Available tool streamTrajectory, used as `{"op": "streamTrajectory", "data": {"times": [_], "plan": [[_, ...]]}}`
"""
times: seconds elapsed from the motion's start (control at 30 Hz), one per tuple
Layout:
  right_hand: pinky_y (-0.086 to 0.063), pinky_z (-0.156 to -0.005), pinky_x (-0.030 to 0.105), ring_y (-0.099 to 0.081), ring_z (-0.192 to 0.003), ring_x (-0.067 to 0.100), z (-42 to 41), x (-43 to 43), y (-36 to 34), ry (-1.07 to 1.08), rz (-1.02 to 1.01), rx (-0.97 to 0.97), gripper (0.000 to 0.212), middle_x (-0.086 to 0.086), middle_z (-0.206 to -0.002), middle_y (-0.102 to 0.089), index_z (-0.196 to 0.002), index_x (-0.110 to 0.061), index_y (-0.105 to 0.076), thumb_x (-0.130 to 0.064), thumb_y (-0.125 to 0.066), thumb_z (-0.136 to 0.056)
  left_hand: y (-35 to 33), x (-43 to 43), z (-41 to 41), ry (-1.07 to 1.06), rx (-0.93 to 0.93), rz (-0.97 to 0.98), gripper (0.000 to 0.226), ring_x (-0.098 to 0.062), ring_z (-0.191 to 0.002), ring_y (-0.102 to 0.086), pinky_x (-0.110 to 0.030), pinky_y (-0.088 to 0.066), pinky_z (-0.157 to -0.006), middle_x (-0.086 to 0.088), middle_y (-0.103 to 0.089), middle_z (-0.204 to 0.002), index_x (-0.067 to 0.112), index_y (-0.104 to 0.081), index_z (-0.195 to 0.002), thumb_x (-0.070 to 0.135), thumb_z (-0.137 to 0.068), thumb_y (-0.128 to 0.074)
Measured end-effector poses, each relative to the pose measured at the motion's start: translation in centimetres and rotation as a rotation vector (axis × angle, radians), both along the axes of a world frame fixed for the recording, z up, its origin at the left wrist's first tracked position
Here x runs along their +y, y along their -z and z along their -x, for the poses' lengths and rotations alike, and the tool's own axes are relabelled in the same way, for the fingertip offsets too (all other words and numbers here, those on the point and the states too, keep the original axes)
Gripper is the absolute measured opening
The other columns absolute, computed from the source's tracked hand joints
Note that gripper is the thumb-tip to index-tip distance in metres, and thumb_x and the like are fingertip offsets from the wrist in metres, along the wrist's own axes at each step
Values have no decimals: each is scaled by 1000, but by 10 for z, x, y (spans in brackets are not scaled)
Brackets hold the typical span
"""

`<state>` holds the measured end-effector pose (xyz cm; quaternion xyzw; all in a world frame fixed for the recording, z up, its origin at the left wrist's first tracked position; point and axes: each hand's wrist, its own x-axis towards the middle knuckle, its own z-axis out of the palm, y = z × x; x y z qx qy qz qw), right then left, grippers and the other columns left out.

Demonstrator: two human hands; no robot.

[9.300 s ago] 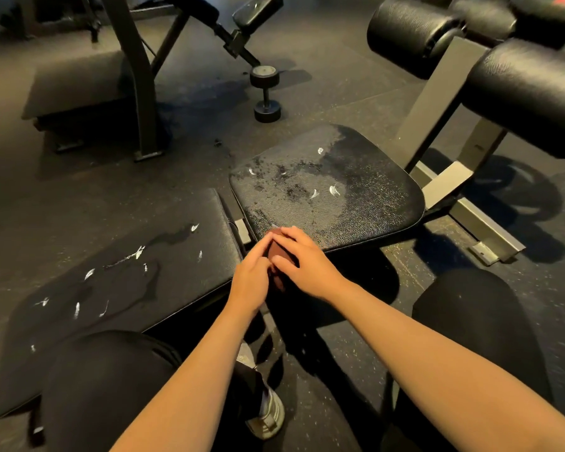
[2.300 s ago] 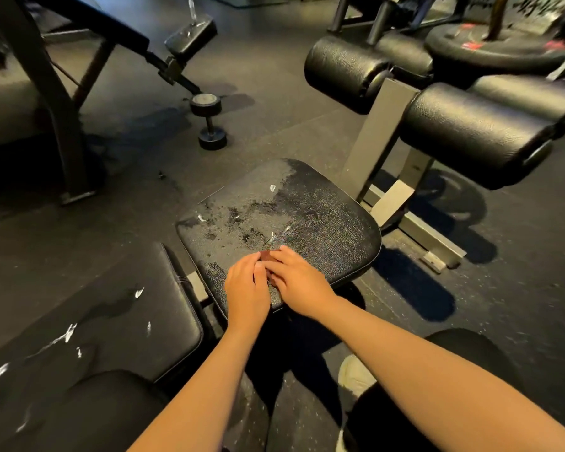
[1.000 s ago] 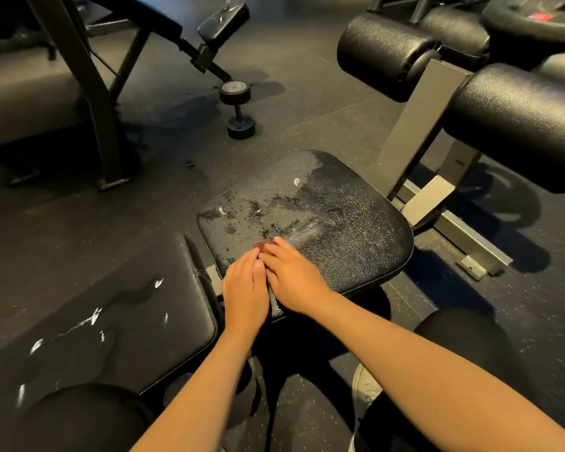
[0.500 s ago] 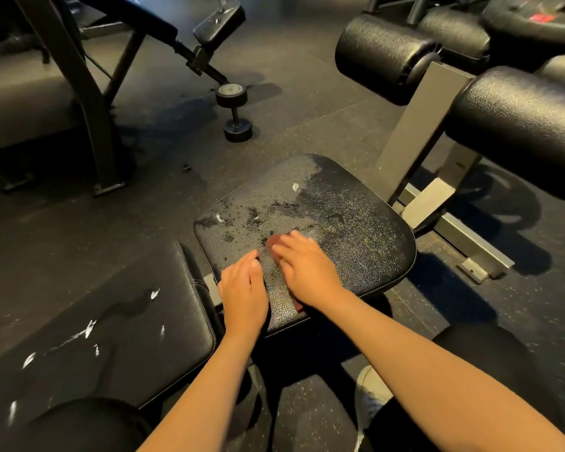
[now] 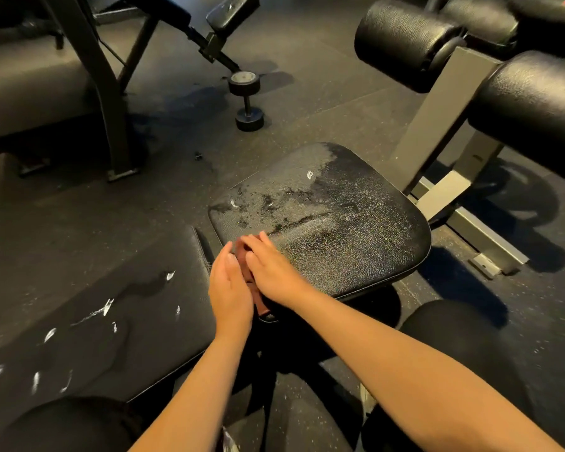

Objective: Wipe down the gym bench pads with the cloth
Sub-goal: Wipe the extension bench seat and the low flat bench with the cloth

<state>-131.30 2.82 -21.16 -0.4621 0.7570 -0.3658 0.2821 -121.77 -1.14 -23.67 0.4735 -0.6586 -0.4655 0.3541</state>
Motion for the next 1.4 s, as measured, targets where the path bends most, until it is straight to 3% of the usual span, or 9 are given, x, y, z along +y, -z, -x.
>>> {"op": "streamTrajectory", "data": {"times": [0.07,0.13,0.27,0.43,0.63,0.73,0.87,1.23,1.4], "plan": [[-22,-117,27,-24,-150,20,1,1,-4,39,44,-108,43,10,-156,-40,-149,-17,-46,-15,-34,-107,6,-3,-2,117,-14,-18,46,-3,-137,-43,-29,-31,-118,7,-49,-151,24,-49,-148,38,-108,-31],[-31,-110,21,-46,-137,18,8,4,-3,165,121,-48,38,7,-142,-56,-137,-14,-59,-10,-38,-105,14,-4,0,269,-160,114,63,-12,-148,-29,-26,-13,-123,-2,-34,-161,21,-40,-153,49,-100,-22],[-42,-103,29,-56,-119,17,20,4,9,296,117,152,36,4,-129,-63,-130,-12,-62,-11,-39,-103,15,-11,9,393,-358,216,65,-23,-155,-7,-34,-4,-125,-8,-9,-169,26,-30,-157,50,-97,-26],[-45,-100,34,-57,-116,19,19,-3,17,312,117,174,35,5,-128,-63,-132,-13,-62,-14,-40,-103,20,-34,16,426,-418,269,46,-25,-155,-9,-40,-9,-126,-4,-22,-166,35,-47,-146,33,-101,-38],[-35,-110,32,-48,-126,20,9,-10,25,175,176,302,37,6,-133,-60,-137,-12,-57,-13,-47,-102,4,-65,13,196,-301,220,53,-16,-141,-32,-28,-27,-115,-8,-48,-148,17,-60,-129,-7,-86,-39],[-32,-115,32,-46,-133,19,10,-9,28,190,159,298,36,5,-138,-58,-138,-11,-57,-19,-46,-104,7,-78,15,207,-348,176,52,-27,-147,-28,-37,-25,-120,-12,-33,-159,20,-38,-153,12,-102,-33],[-35,-110,26,-51,-125,16,11,-8,27,204,203,275,33,2,-132,-62,-131,-12,-62,-21,-46,-104,9,-65,19,277,-411,41,54,-33,-137,-41,-47,-38,-111,-8,-20,-162,42,-24,-156,52,-103,-32],[-39,-107,30,-50,-125,14,0,-2,26,183,187,331,28,-4,-126,-64,-122,-17,-68,-20,-50,-101,12,-10,-13,273,-335,71,43,-21,-126,-50,-40,-44,-103,1,-32,-153,38,-42,-147,41,-104,-37],[-39,-106,31,-48,-124,16,1,-14,20,192,141,303,31,-2,-127,-63,-127,-17,-64,-19,-48,-101,8,-38,3,240,-329,39,43,-15,-131,-44,-21,-32,-100,-4,-35,-155,25,-49,-147,29,-105,-41]]}}
